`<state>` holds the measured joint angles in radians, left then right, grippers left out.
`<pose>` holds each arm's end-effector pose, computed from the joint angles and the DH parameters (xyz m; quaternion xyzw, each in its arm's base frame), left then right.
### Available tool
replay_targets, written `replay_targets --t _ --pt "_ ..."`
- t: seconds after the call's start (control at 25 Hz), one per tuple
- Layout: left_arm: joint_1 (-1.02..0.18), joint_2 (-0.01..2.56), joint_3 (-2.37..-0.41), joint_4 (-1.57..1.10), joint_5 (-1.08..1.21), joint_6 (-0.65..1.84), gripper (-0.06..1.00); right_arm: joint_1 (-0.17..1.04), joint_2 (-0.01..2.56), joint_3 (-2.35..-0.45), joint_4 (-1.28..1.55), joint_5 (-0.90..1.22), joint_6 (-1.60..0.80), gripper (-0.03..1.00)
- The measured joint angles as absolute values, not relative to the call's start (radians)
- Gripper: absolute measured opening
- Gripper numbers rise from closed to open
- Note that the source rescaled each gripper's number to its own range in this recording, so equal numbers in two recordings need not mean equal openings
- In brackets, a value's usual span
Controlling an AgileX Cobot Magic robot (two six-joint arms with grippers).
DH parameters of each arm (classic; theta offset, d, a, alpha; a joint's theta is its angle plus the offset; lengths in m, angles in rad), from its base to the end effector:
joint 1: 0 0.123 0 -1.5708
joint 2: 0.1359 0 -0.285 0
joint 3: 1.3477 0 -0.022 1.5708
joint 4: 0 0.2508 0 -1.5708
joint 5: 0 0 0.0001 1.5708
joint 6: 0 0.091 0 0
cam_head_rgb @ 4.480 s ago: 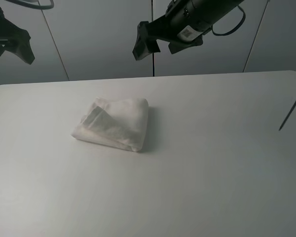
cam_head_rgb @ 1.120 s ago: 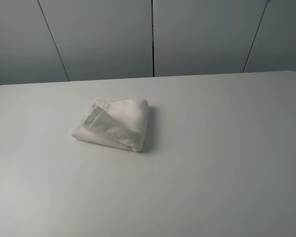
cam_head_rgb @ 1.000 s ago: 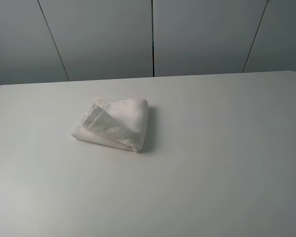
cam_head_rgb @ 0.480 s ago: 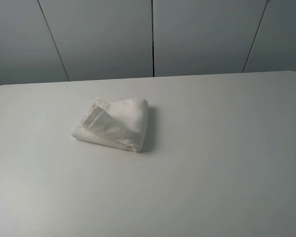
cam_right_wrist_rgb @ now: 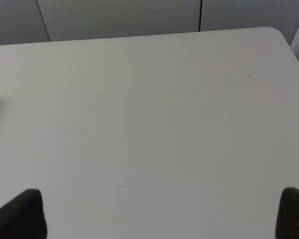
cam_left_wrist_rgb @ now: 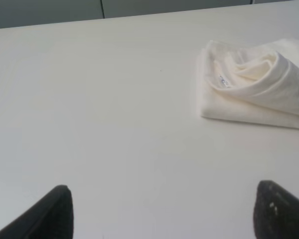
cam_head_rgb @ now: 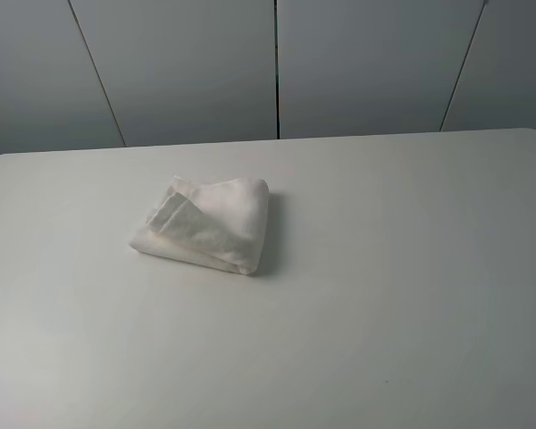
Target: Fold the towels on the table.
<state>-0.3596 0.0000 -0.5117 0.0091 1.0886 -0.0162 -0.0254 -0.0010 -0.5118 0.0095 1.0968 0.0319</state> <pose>-0.0066 0.0033 0.2783 0.1462 0.8449 -0.0917 0.5064 -0.0079 0.0010 0.2776 0.0243 0.8589 0.0064 0.5115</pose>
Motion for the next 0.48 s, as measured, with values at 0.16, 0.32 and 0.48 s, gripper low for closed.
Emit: replay_targets --t 0.16,0.32,0.48 --pt "-0.360 0.000 -0.512 0.009 1.089 -0.016 0.93 -0.025 -0.001 -0.512 0.010 1.097 0.032 0.99" --pt "-0.360 0.000 -0.512 0.009 1.089 -0.016 0.93 -0.025 -0.001 -0.512 0.010 1.097 0.032 0.99" --pt "-0.360 0.000 -0.512 0.009 1.089 -0.016 0.93 -0.025 -0.001 -0.512 0.010 1.097 0.032 0.99"
